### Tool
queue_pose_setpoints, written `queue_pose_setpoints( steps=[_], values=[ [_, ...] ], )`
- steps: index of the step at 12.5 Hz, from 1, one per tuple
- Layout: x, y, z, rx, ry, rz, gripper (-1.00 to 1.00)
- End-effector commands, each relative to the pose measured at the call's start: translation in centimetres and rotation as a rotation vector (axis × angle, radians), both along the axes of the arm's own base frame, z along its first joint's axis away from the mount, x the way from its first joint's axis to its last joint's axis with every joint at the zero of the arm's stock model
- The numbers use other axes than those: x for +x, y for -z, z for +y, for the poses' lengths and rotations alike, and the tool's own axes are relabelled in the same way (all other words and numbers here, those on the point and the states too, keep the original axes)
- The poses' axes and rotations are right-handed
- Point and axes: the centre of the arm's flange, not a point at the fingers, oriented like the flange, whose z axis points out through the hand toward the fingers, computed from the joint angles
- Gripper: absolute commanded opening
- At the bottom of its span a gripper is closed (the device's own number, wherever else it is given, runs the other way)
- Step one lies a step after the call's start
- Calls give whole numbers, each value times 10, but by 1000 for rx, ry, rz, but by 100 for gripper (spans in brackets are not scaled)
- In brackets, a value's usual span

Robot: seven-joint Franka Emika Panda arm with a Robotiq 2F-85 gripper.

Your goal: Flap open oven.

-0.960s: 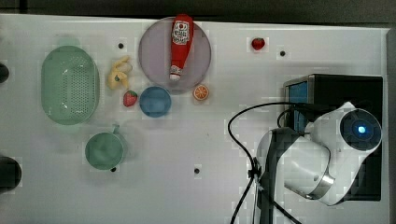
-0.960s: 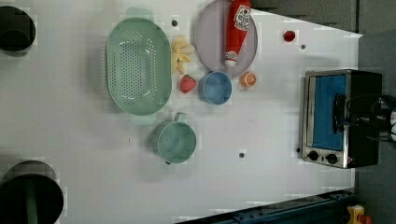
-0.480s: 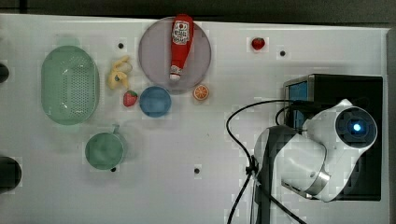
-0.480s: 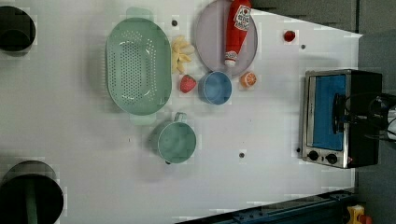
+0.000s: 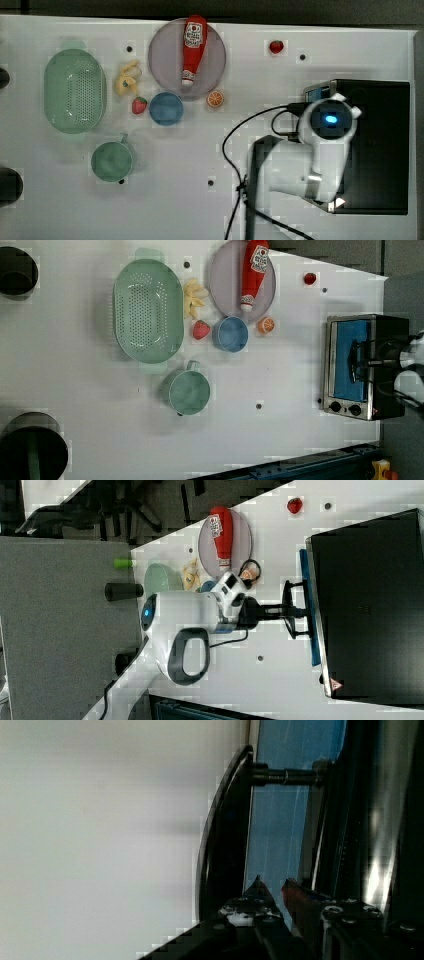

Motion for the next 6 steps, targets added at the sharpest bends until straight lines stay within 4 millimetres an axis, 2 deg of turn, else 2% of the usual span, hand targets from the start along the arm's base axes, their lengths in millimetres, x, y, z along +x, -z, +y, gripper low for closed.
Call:
queue_pose_setpoints(
  steps=[1, 6],
  values=[
    [11, 26, 72, -64, 49, -3, -65],
    [14, 69, 120, -197, 39, 11, -65]
  ],
)
